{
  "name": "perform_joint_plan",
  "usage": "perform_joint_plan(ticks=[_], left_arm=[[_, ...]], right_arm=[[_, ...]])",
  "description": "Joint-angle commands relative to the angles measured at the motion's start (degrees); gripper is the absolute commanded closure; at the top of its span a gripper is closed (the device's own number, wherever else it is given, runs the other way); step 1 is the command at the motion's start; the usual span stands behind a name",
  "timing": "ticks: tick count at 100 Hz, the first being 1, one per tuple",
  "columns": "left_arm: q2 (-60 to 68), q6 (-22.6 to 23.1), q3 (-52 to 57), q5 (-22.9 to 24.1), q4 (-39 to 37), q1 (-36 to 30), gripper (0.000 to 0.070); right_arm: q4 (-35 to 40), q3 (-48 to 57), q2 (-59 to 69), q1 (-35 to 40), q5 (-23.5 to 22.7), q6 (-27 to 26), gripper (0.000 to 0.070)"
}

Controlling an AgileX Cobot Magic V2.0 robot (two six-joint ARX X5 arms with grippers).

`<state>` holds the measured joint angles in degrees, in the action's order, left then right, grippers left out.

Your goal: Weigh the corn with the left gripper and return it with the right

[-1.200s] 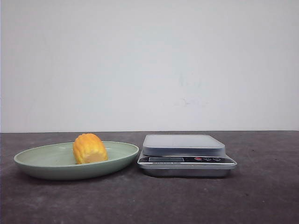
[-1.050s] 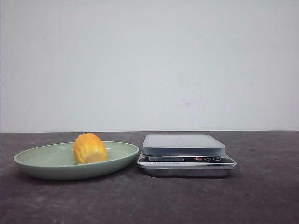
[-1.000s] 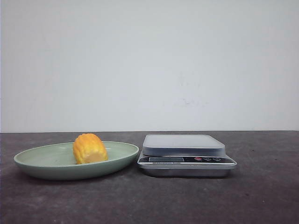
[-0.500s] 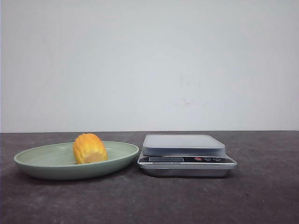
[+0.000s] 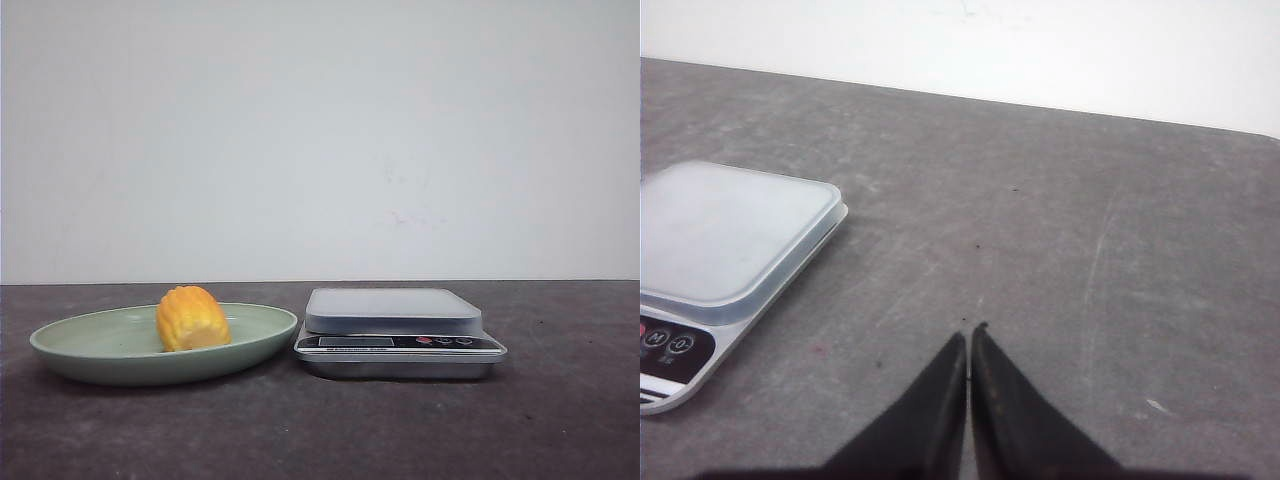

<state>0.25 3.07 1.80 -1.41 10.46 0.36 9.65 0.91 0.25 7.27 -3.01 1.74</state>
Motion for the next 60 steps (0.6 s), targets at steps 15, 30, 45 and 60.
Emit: perform_joint_plan(ticks=[15,30,45,60], left_arm=[[-0.09,0.55,-1.01,-0.09,0.24,0.15,0.07],[-0.07,0.55,-1.01,-0.09,0.26,0.15,0.07],[-0.07,0.94,-1.01,-0.04,0.2,0.17,0.07],[-0.07,-5.73,-1.01,-1.92,0.24,0.15,0.07]], right_arm=[[-0.61,-0.13,-0.04,-0.02,0.02,0.63,0.0693],[-2.01,-0.13,-0.04,-0.02,0.37,0.63,0.0693],[-5.4,-0.13,-0.04,-0.02,0.37,0.55,0.0693],[-9.35,-0.13,-0.04,0.09,-0.42,-2.78,0.0693]])
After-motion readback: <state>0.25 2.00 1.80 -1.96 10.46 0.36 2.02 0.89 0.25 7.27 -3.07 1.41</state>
